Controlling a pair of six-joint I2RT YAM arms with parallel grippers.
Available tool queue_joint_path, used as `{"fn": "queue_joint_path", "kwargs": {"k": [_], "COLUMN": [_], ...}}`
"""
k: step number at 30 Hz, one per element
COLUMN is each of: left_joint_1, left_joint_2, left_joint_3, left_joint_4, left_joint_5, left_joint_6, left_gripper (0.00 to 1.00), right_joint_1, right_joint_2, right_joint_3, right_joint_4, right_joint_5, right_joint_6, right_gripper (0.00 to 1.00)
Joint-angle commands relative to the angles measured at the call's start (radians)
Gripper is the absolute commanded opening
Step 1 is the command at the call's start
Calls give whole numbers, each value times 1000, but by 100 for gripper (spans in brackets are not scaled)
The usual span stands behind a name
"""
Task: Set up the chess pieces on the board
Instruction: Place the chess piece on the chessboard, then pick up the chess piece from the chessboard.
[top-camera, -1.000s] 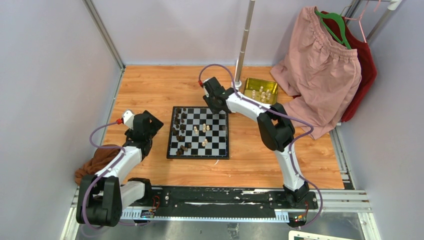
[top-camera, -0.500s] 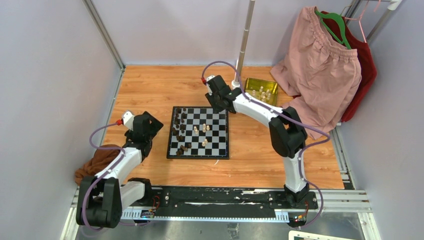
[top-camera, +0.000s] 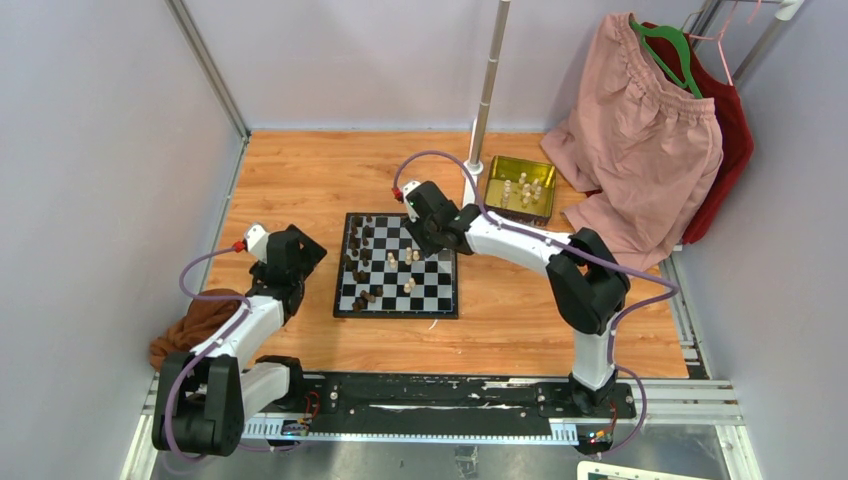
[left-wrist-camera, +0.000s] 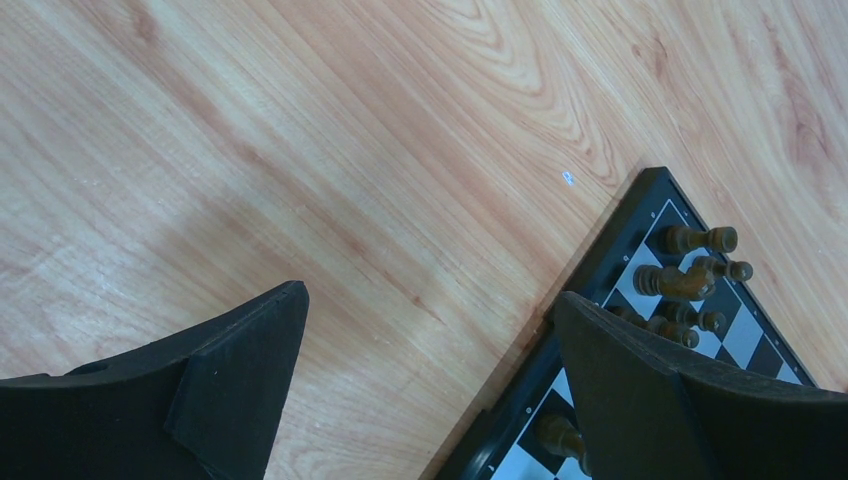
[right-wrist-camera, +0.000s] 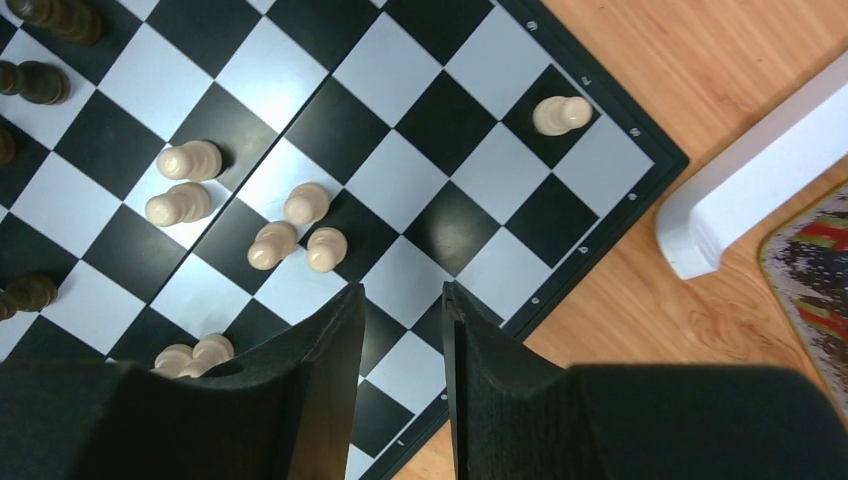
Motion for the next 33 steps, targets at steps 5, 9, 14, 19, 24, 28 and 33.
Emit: {"fn": "queue_joint_path", "kwargs": {"k": [5,9,14,19,24,28,33], "left_joint_1": [-4,-5,-4,-4,-4,-4,-4], "left_joint_2": [11,17,29,34,41,46,47], "left_joint_3": [-10,-9,-7,-5,-4,-3,-7], "left_joint_4": [32,37,43,45,50,51,51], "left_joint_5": [-26,-26,-23,-22,-22,-25,-24], "left_joint_6": [5,7,7,7,10,13,13], "left_gripper": [100,100,100,100,100,100,100], "right_joint_1": [52,62,64,65,64,64,65], "right_joint_2": [28,43,59,78,103,115,110], "right_joint_3": [-3,5,13,31,60,75,63], "right_joint_4": [38,38,38,35,27,20,18], "right_joint_5": [-23,-26,-26,-26,-28,-28,-24], "right_joint_6": [24,24,23,15,6,4,7], "right_gripper": [38,38,38,38,37,33,16]}}
